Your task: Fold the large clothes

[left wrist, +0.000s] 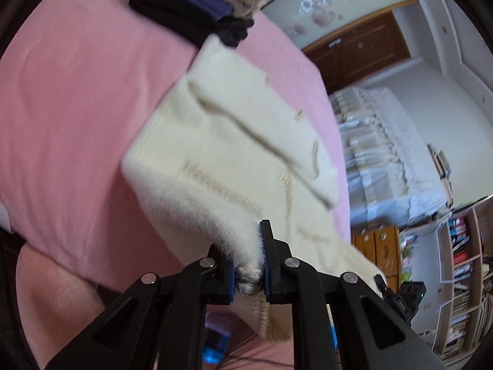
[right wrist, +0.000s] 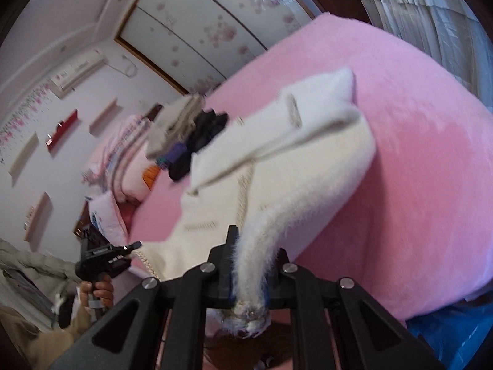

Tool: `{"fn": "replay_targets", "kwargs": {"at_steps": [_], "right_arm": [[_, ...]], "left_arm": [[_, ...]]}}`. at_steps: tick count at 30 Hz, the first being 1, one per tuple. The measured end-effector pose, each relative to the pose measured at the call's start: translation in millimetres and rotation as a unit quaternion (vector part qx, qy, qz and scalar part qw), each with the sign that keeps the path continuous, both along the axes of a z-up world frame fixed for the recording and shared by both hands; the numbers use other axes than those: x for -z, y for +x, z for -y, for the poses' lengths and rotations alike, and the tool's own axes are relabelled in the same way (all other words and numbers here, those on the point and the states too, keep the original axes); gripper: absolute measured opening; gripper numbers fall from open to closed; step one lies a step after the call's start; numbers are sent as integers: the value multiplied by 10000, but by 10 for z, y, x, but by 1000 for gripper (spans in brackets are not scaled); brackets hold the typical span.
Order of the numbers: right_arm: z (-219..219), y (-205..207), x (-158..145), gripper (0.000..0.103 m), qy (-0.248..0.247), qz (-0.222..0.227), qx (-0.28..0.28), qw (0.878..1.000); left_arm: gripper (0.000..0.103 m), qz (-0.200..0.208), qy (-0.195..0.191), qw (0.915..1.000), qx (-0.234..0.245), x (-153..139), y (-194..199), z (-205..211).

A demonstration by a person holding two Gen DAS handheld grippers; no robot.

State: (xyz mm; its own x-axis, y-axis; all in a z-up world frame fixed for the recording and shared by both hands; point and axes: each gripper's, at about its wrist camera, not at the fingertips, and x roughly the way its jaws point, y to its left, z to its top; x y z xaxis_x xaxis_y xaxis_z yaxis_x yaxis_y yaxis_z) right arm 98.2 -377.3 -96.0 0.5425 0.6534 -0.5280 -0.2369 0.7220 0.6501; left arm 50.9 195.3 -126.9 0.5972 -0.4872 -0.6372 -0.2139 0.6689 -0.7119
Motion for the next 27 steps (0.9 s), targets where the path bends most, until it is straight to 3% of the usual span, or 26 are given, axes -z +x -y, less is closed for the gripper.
{"fn": "replay_targets", "kwargs": {"at_steps": [4,8,15,18,22,24,27], "right_arm": [[48,345,-305,11,387,282,276,9985],[104,788,-499,11,459,414,569,9965],[113,1935,-519,11,321,262,1068,9934],[77,2501,-274,11,244,-55,1325,9909],[-128,3122,238,11,-168,-629,1434,9875],[-220,3343,512,13,-505,-929,1539,9824],[-229,3524,782,17,-637,-1371,1635,9749]], "left_arm": [[10,209,-69,9990,-397,-306,371,-128],[10,346,-73,9962,-802,-475,867,-259],[10,513,574,9915,-1052,-586,2007,-412],[10,372,800,9906,-1049,-372,2487,-449],[11,-164,1253,9893,-728,172,3093,-324],[12,-372,1724,9821,-656,397,3250,-258],[17,-653,1731,9817,-453,632,3375,-274]]}}
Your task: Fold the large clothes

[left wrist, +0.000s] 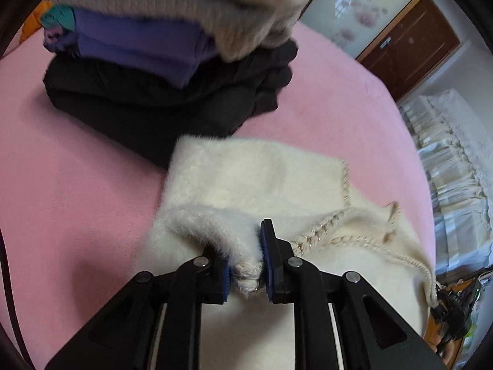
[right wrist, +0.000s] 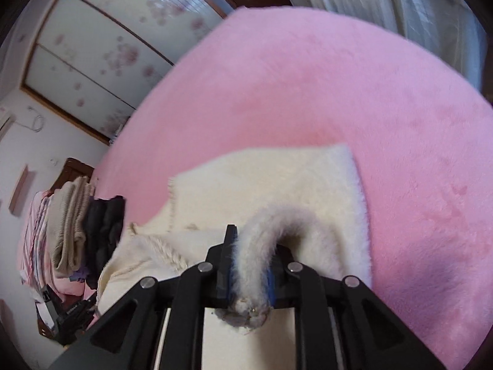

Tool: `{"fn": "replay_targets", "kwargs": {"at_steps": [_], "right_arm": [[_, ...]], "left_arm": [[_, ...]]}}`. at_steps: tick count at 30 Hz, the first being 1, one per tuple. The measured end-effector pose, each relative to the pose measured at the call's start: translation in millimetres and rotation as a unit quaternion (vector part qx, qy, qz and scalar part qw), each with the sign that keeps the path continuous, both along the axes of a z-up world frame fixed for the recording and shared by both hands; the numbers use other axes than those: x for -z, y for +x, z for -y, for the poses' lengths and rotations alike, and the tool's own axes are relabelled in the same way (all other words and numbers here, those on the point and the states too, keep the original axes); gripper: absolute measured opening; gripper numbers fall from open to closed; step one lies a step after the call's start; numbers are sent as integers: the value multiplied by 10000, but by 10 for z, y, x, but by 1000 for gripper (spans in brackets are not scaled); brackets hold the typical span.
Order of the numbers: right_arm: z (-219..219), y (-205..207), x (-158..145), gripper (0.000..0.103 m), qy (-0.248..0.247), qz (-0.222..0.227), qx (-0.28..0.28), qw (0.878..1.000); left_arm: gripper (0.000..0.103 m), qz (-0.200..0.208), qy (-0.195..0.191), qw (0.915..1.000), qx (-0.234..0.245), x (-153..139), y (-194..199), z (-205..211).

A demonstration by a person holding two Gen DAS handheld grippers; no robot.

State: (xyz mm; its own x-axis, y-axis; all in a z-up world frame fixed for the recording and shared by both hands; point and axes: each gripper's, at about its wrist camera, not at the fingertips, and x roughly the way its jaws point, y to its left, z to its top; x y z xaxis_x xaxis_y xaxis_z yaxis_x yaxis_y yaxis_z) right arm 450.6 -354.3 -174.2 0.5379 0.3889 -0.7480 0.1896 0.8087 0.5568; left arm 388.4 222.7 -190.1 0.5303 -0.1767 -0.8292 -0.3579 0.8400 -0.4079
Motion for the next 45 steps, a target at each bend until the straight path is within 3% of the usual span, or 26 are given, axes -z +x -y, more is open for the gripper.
{"fn": "replay_targets", "kwargs": {"at_steps": [2,4,5,6,10,12,15,18,23,26,28,34,35,36,38,39,40,41,45], "right_arm": [[40,18,26,24,228,-68,-67,9997],[107,-10,-43,40,489,-8,-161,9987],[147,-38,-107,42,583,21,-214,9981],[187,-74,-190,45,646,65,-288,9975],[233,-305,-505,48,590,424,-652,9952],[207,-356,-611,49,-7,649,-745,9951],[57,-267,-583,49,-1128,707,-1007,9860],[-32,-142,-412,49,-1559,635,-1189,9785],[-131,38,-143,49,-2013,517,-1421,9678],[-168,125,-28,49,-2037,381,-1520,9664],[-199,166,5,49,-2036,353,-1555,9660],[-298,318,-6,49,-2168,426,-1644,9613],[-318,349,-3,49,-2211,416,-1679,9598],[-331,367,-4,49,-2249,392,-1715,9584],[-368,390,25,48,-2270,402,-1782,9566],[-388,392,45,38,-2329,369,-1764,9556],[-410,386,51,15,-2407,371,-1764,9537],[-442,359,44,10,-2565,398,-1746,9498],[-506,114,-125,8,-2977,864,-1513,9386]], "left_arm": [[23,72,-128,9997,197,0,-8,-26],[40,133,-181,9986,481,-69,-35,-40],[63,188,-186,9977,617,-132,-67,-44],[76,285,-189,9968,721,-221,-118,-47],[79,870,-255,9877,1272,-579,-358,-35],[79,994,190,9842,1454,-672,-353,15],[79,924,1158,9740,1713,-608,-332,112],[79,711,1578,9679,1821,-375,-202,124],[76,503,1727,9686,1717,-127,43,61],[62,518,1764,9666,1787,-44,166,65],[60,519,1933,9614,1888,0,230,111],[60,566,2518,9353,2422,26,288,328],[56,573,2590,9312,2498,11,263,364],[33,581,2650,9275,2573,24,261,392],[8,417,2965,9182,2594,56,270,470],[7,397,3205,9126,2508,61,254,506],[7,417,3332,9096,2446,49,234,544],[7,438,3467,9076,2327,22,211,574],[7,784,3786,9065,1694,-245,72,648]]}}
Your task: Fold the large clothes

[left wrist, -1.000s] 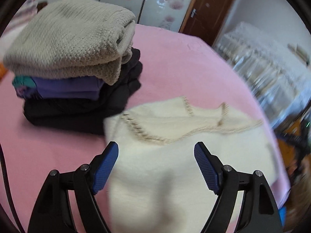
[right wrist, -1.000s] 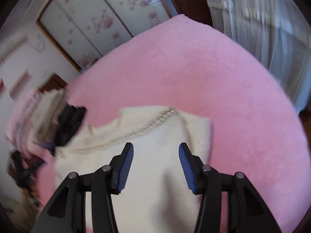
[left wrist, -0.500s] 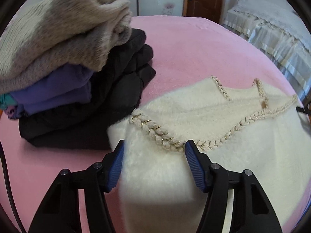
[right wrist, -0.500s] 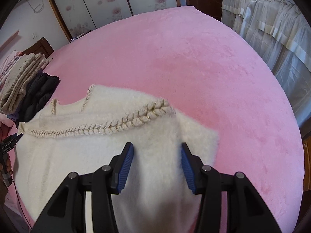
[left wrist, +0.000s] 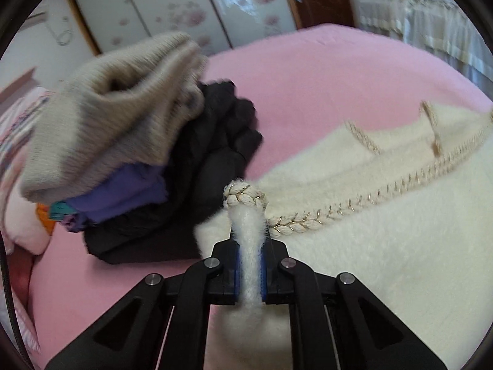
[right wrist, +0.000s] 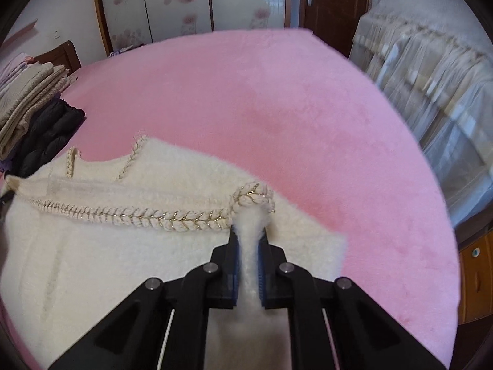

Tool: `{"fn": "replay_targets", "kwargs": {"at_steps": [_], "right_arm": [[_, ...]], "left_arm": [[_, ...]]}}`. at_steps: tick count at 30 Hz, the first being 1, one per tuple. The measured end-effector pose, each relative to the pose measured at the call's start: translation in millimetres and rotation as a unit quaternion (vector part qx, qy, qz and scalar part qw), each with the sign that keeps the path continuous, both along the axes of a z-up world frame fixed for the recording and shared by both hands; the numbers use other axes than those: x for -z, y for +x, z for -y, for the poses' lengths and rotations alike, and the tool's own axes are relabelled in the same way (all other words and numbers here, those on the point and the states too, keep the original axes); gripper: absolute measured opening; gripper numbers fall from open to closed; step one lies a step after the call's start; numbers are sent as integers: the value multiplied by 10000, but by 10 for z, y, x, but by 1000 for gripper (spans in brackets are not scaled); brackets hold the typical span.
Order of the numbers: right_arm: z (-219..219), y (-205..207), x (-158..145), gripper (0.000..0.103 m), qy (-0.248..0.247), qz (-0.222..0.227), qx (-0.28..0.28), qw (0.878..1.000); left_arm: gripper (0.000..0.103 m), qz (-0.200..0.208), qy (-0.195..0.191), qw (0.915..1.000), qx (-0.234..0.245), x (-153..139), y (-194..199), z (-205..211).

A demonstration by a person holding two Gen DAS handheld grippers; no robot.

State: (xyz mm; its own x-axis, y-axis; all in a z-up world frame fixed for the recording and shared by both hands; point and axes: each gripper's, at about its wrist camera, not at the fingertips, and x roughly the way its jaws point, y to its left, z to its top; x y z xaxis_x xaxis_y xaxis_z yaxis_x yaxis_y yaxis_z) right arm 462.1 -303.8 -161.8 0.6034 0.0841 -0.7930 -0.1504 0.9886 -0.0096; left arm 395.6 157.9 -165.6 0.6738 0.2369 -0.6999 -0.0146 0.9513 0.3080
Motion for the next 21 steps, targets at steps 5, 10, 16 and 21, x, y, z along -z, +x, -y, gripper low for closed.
{"fn": "replay_targets", "kwargs": {"at_steps": [5,10,16,21], "right_arm": [[73,-277,-396,7,122,818,370,9959],[149,-136,-650,7,203,1177,736,9901],[-4,326,-473,7,-137,1069,847,9906],[-15,621,-71,7,-287,668,1048,9918]], "left_arm": [[7,733,318,9966,-190,-360,-141,168],[7,934,235,9931,-668,-465,154,132],[7,716,362,9909,-1084,-166,660,147],[7,391,534,9891,-1313,251,962,104]]}}
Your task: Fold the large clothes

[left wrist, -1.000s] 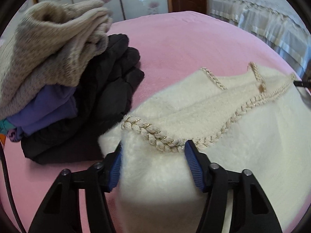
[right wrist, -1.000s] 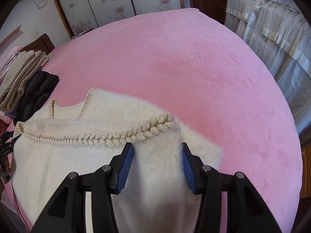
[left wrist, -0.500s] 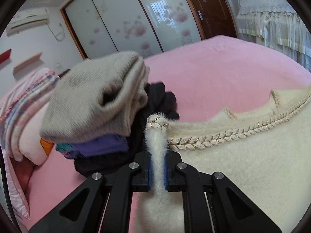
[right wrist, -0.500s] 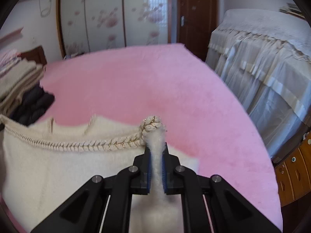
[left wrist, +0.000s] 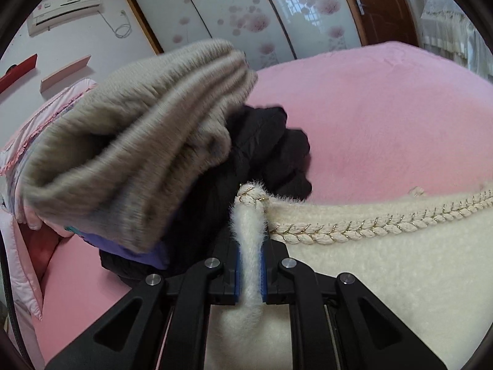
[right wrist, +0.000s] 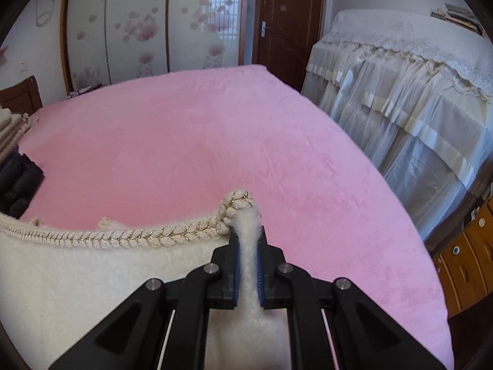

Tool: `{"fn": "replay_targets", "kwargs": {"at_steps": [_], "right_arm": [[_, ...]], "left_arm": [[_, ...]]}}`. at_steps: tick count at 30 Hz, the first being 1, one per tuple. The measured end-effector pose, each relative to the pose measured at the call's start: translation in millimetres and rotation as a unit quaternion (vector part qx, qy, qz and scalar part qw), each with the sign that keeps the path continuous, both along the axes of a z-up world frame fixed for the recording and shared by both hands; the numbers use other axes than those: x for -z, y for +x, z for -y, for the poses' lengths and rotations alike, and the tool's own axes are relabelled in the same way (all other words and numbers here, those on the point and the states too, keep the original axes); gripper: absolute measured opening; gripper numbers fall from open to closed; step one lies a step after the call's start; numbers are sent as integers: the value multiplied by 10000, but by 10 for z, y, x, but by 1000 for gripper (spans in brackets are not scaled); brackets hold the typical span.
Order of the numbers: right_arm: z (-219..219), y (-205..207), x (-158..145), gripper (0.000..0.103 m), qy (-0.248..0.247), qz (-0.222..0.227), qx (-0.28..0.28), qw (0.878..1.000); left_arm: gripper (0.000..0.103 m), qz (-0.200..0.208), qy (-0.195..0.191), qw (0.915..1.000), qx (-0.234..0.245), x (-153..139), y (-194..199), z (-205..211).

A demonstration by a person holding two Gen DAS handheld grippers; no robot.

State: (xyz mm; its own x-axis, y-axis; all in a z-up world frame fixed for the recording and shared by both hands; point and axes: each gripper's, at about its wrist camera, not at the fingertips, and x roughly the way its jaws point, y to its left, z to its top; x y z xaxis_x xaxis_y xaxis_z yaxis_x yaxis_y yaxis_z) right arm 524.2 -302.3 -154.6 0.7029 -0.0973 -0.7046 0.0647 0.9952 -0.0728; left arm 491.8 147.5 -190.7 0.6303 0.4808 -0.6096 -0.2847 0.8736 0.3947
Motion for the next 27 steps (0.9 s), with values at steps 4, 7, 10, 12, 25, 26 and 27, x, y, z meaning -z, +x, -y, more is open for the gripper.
{"fn": "replay_targets", "kwargs": {"at_steps": [4,7,10,12,25,26,27], "right_arm": [[-21,127,334,7,-107,-429,85,9990],[-37,153,443,8,-182,-533,91,9984],[-6,170,474,9,-116,-605,107,9980],[14,184,478,11,-64,-724,122,9973],[-28,-374,-308,19,664,-563,-142,9961],[-61,-451,-412,19,698,-521,-202,9960],[-100,-547,-537,19,757,-485,-281,9956]], "left_arm": [[7,-295,272,9992,-38,308,100,61],[8,-434,372,9984,-42,426,158,82],[9,-642,393,9972,-34,503,215,101],[11,-701,480,9964,-30,522,222,120],[91,-380,-340,9972,551,-343,-354,370],[91,-338,-443,9966,608,-497,-425,399],[91,-295,-515,9961,646,-623,-505,422]]}}
